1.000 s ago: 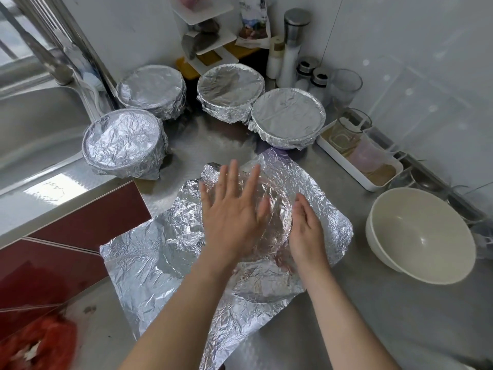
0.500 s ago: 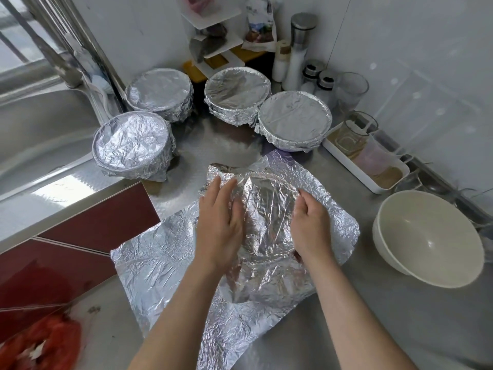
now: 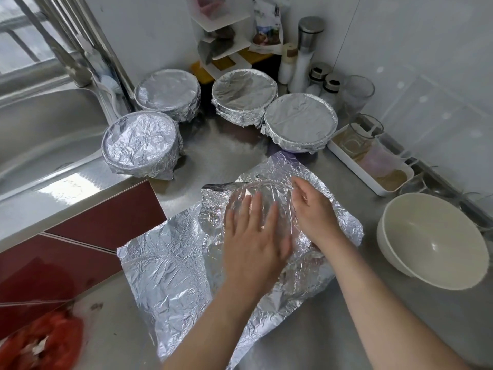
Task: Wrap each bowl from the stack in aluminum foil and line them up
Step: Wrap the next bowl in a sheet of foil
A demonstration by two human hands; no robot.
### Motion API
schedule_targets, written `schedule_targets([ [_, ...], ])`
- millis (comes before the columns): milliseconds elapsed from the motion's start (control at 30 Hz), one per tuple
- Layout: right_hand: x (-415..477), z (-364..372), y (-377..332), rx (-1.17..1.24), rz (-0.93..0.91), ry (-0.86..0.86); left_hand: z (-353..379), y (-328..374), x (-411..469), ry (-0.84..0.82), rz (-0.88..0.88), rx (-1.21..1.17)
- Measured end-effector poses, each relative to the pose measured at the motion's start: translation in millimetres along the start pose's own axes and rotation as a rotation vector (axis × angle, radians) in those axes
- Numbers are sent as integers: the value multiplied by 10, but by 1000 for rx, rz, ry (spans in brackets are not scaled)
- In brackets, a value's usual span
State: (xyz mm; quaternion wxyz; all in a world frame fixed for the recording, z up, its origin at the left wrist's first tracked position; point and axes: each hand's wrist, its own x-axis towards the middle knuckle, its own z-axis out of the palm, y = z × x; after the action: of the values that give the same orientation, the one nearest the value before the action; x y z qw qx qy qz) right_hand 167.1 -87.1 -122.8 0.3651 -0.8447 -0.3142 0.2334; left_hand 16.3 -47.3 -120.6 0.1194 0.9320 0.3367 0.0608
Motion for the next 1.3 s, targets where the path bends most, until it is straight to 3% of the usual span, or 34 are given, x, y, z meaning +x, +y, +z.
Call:
schedule_targets([
  [300,-20,52,17,-15,6,-4,166,-3,-112,-121,85,37],
  [400,6,8,15,3,-1,6,35,-2,-32,-67,51,-58],
  [500,133,-57,-54,-57,-16,60,-167,-43,299,104,-68,-243],
  [600,273,-64,-140,-59,-44,79,-264,-165,760,102,-154,-279],
  [733,344,-26,-155,-62,-9,51,-142,-287,1059,29,-126,-268],
  [933,296,-6,-164,-4,-27,69,-94,-306,999,141,-56,-365],
  [1300,259,7,-130,-269,-127,98,-90,-329,974,171,-39,-351],
])
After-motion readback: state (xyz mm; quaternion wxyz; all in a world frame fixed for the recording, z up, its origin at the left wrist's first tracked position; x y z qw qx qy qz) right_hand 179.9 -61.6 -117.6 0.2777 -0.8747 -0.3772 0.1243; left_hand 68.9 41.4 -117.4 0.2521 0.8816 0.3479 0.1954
